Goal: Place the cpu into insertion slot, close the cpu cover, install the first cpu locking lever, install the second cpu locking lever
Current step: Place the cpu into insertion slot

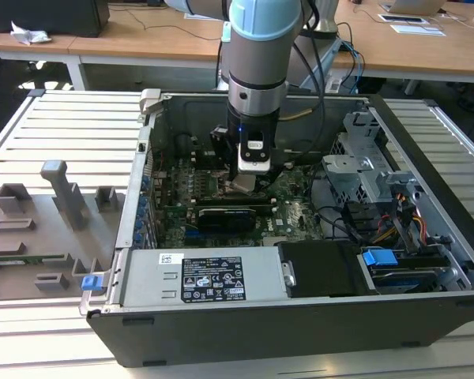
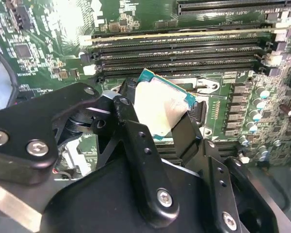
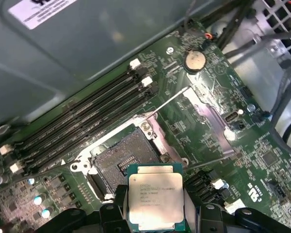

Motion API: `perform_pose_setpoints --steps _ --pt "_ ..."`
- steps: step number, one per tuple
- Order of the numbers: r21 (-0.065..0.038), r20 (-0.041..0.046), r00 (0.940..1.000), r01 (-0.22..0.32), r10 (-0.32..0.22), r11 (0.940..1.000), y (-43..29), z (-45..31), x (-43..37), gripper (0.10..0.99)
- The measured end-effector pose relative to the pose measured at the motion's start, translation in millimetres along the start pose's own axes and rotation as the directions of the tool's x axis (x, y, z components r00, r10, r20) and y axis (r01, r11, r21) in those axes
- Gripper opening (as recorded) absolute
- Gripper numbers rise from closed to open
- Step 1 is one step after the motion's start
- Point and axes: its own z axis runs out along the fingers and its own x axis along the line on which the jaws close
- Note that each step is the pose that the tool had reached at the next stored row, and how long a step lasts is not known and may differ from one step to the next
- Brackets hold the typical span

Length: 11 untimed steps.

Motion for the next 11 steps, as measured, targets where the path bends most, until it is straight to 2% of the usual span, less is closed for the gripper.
perform_pose_setpoints --steps 3,7,11 --pt "0.001 0.0042 0.9992 -0.041 0.041 0.9992 0.0 0.2 0.0 0.545" --pt "0.002 0.0107 0.9943 -0.106 0.106 0.9944 0.0 0.4 0.0 0.545" --pt "0.002 0.0162 0.9866 -0.162 0.162 0.9868 0.0 0.6 0.0 0.545"
